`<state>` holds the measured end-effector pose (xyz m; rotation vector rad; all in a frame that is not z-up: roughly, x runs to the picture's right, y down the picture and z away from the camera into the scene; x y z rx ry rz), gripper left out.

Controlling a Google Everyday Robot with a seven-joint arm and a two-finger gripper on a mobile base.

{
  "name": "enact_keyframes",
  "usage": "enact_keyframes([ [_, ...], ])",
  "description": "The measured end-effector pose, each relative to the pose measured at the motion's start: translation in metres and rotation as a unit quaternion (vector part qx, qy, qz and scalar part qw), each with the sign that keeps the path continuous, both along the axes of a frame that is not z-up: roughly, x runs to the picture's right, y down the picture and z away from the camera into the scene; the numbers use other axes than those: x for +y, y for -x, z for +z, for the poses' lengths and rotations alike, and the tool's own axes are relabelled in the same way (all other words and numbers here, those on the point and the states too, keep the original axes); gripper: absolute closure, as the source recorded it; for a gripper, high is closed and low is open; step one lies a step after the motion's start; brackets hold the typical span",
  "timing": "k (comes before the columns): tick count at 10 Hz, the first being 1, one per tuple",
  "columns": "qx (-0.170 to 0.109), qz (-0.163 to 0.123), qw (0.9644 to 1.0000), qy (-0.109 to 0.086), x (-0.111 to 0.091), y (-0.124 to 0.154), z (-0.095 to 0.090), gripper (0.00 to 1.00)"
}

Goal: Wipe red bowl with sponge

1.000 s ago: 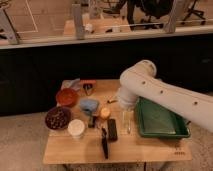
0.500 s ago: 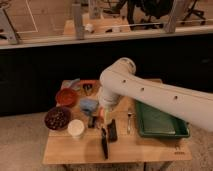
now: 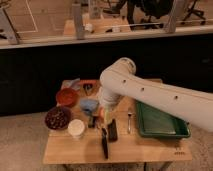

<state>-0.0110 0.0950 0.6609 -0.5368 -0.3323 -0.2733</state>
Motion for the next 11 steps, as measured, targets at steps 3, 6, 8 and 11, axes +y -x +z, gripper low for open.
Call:
enact_keyframes([
  [3,0.049,0.033,0.9982,0.005,-0.011,-0.004,0.04,0.2],
  [6,0.072,0.047,0.9963,0.009,-0.006,0.011,0.097,0.2],
  [8,0.072,0.064,0.9953,0.006,-0.007,0.02,0.123,0.2],
  [11,0.06,0.074,0.9954,-0.007,-0.024,0.048,0.139,0.2],
])
